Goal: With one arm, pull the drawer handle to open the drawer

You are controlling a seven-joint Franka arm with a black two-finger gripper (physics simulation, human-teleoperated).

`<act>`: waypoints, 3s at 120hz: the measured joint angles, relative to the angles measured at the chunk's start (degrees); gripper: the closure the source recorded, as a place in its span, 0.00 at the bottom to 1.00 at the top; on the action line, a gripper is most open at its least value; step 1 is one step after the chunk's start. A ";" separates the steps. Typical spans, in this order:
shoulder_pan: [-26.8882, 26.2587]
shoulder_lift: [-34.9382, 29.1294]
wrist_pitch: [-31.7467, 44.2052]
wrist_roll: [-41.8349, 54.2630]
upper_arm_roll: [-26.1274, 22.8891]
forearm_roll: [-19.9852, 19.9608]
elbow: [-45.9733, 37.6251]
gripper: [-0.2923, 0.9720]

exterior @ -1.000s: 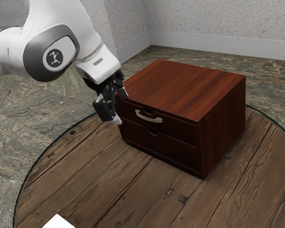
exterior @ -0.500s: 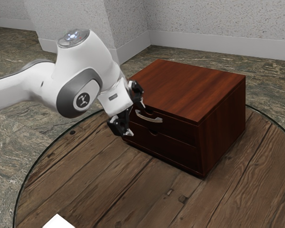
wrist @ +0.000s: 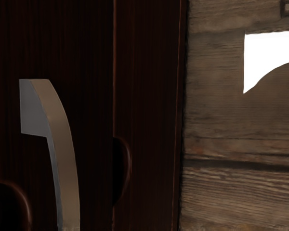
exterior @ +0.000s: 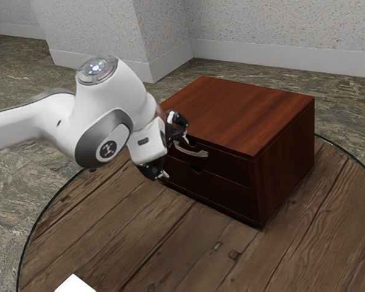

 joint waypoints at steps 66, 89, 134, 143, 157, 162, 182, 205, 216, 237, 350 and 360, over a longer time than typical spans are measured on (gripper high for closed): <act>0.47 -1.71 2.17 -0.29 0.24 3.77 -5.63 0.27; -0.07 -4.75 2.35 -0.44 0.37 3.08 -8.64 0.32; -4.19 -11.53 1.72 -0.62 3.91 3.95 -13.96 0.30; -7.45 -12.09 1.61 -0.64 7.48 4.00 -14.40 0.28; -8.56 -13.04 1.52 -0.67 8.54 3.98 -15.83 0.25; -8.64 -13.90 1.48 -0.67 8.62 4.01 -16.46 0.26; -8.72 -18.34 1.36 -0.68 8.69 4.08 -20.01 0.27; -8.73 -21.56 1.30 -0.71 8.84 4.10 -23.10 0.24; -8.74 -23.13 1.00 -0.72 9.23 4.13 -24.13 0.25; -8.94 -24.96 0.66 -0.86 9.91 3.97 -26.34 0.23; -12.29 -33.66 -17.48 -3.16 9.95 4.47 -15.27 0.33; -12.33 -28.13 -20.91 -6.18 7.26 4.18 -7.84 0.30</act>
